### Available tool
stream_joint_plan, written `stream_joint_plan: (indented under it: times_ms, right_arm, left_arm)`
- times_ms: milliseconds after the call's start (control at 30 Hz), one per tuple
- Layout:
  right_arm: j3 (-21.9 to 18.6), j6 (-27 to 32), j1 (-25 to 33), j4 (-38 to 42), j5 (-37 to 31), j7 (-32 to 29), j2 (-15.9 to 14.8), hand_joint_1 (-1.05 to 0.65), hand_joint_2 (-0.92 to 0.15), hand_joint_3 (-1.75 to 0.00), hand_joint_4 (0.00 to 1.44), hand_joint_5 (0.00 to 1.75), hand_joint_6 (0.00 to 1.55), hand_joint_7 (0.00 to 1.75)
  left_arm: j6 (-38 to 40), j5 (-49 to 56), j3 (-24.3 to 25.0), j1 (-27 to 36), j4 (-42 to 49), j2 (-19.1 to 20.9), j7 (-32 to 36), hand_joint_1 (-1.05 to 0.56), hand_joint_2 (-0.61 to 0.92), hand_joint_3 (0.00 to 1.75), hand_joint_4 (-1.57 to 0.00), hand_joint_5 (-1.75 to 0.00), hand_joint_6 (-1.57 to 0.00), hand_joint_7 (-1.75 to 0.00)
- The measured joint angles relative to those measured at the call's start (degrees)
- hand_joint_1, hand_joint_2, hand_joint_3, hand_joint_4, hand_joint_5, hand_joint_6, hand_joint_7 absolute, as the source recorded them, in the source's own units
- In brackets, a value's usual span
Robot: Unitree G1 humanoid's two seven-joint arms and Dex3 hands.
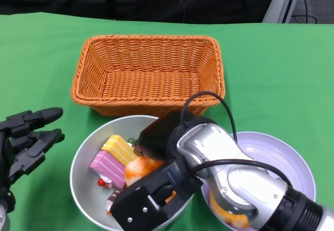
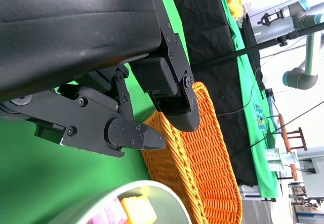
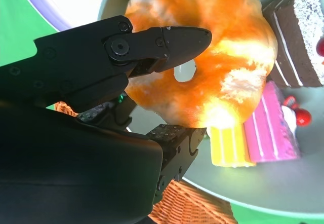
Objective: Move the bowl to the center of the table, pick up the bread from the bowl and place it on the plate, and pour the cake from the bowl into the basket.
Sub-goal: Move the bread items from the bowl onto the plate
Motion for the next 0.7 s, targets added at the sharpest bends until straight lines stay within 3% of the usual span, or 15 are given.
stream_joint_plan:
  times_ms: [67, 133, 200, 367, 433, 533, 700]
  right_arm:
    - [0.01, 0.86, 0.11, 0.60, 0.33, -0.44, 0.42, -0.76, -0.92, -0.16, 1.01, 0.94, 0.41, 0.00]
    - [0.04, 1.85, 0.10, 0.93, 0.37, -0.28, 1.08, -0.48, -0.92, -0.08, 0.88, 1.11, 0.42, 0.01]
    - [0.18, 1.95, 0.25, 1.23, 0.49, -1.36, 1.57, -0.37, -0.91, -0.04, 0.84, 1.23, 0.48, 0.03]
    - [0.25, 0.42, 2.92, 3.13, 2.61, -11.08, 2.25, -0.31, -0.87, 0.00, 0.62, 1.60, 0.74, 0.07]
    - [0.30, 0.07, 3.17, 4.30, 2.77, -13.60, 2.32, -0.31, -0.86, 0.00, 0.60, 1.64, 0.77, 0.06]
    - [0.33, -0.55, 3.16, 5.48, 3.06, -15.85, 2.33, -0.29, -0.87, -0.01, 0.61, 1.66, 0.64, 0.01]
    - [0.49, -0.77, 3.13, 6.19, 3.07, -18.32, 2.34, -0.26, -0.87, -0.01, 0.66, 1.59, 0.62, 0.01]
  left_arm:
    - [0.00, 0.07, 0.00, 0.00, 0.00, 0.00, 0.01, -0.19, 0.92, 0.21, -0.81, -0.72, -1.07, -0.01]
    - [0.00, 0.21, -0.03, 0.00, 0.00, 0.00, 0.04, -0.20, 0.92, 0.20, -0.80, -0.72, -1.07, -0.01]
    - [0.01, 0.24, -0.06, 0.00, -0.02, -0.01, 0.04, -0.20, 0.92, 0.20, -0.80, -0.72, -1.07, -0.01]
    - [0.02, 0.22, -0.06, 0.03, -0.15, -0.03, 0.04, -0.19, 0.92, 0.21, -0.80, -0.71, -1.06, 0.00]
    - [0.02, 0.23, -0.06, 0.08, -0.16, -0.03, 0.04, -0.19, 0.92, 0.21, -0.80, -0.71, -1.06, 0.00]
    - [0.18, 0.20, -0.07, 0.23, -0.43, -0.04, 0.04, -0.19, 0.92, 0.22, -0.80, -0.71, -1.05, 0.00]
    - [0.33, 0.07, -0.05, 0.37, -0.75, -0.12, 0.04, -0.18, 0.92, 0.22, -0.80, -0.72, -1.06, 0.00]
